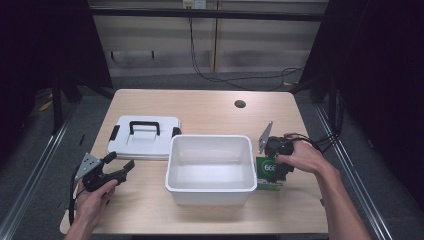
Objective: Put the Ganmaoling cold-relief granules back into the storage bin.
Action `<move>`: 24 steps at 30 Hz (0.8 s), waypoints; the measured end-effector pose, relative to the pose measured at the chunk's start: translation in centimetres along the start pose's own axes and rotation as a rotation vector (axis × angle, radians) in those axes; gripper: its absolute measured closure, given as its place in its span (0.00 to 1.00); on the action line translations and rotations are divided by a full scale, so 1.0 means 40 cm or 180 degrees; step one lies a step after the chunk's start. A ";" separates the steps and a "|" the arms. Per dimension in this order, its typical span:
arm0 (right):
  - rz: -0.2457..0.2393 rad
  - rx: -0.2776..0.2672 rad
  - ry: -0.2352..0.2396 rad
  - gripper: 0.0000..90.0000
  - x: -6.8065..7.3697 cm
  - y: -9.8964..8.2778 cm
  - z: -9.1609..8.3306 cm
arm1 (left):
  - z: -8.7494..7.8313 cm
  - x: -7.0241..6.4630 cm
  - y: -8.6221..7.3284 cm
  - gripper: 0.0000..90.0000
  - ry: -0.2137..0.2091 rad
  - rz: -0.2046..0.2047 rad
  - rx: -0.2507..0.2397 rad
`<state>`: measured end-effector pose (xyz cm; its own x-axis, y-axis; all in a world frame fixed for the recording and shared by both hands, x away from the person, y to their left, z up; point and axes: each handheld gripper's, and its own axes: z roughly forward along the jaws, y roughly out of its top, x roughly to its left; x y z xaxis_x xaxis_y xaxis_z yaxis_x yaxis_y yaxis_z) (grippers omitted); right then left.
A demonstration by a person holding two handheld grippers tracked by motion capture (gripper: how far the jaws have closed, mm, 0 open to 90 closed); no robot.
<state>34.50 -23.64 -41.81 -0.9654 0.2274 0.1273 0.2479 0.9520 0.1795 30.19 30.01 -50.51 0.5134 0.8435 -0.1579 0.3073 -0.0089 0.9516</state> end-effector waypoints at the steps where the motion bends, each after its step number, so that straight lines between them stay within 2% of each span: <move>1: -0.0009 0.0011 -0.0026 0.11 0.001 0.001 0.003 | 0.000 0.000 0.000 0.20 0.0000 -0.0001 0.0000; 3: -0.0007 0.0061 -0.0071 0.11 0.003 0.004 0.008 | 0.000 0.000 0.000 0.20 0.0000 -0.0002 0.0000; 6: 0.0083 0.0144 -0.0061 0.11 0.003 0.006 0.011 | 0.000 0.000 0.000 0.20 0.0001 -0.0003 0.0000; 15: -0.0047 0.0274 -0.0150 0.12 0.010 0.008 0.024 | 0.000 0.001 0.000 0.20 -0.0009 -0.0007 0.0002; 24: -0.0021 0.0409 -0.0165 0.13 0.014 0.016 0.032 | 0.000 0.001 0.000 0.20 0.0003 -0.0009 0.0001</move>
<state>34.02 -22.63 -42.87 -0.9707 0.2281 0.0755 0.2324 0.9712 0.0533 30.20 30.05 -50.51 0.5119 0.8439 -0.1605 0.3091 -0.0066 0.9510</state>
